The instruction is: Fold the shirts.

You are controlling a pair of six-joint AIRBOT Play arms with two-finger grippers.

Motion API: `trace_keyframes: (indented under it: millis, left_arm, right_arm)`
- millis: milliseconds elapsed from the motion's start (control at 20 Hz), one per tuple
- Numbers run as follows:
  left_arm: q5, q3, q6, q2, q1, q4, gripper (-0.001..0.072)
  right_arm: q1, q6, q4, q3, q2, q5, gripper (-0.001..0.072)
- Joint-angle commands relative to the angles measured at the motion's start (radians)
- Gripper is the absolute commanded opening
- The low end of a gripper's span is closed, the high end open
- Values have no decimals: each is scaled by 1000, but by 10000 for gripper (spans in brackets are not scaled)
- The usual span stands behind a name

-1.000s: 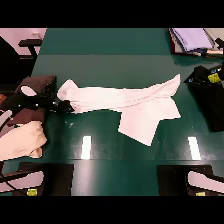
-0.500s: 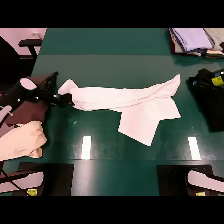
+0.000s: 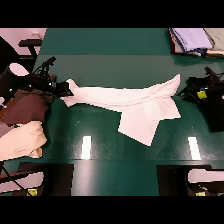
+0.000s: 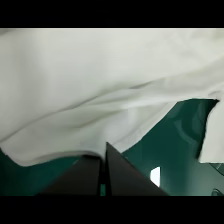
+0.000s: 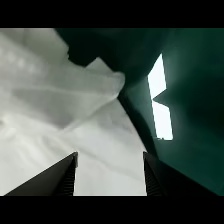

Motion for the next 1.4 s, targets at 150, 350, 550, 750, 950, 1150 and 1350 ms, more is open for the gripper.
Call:
trace_keyframes:
  millis: [150,350,550,750,950,1150,1350]
  left_arm:
    - [-9,10,-24,0,1,0,26]
    - [-14,10,-24,0,1,0,27]
    - [-21,24,-24,29,1,1,26]
    - [-41,121,-27,188,1,35,26]
    - [-61,354,-51,366,1,51,26]
    - [-46,648,-81,465,1,53,26]
    - [-24,916,-141,474,1,53,25]
  right_arm:
    - [76,-50,88,158,-211,-53,488]
    - [122,-50,75,249,-264,-12,297]
    - [131,-51,-25,274,-209,9,19]
    - [97,-50,-53,280,5,37,19]
    - [76,-48,-53,435,249,84,19]
    - [84,-8,-68,678,429,47,19]
    - [83,25,-98,826,563,4,18]
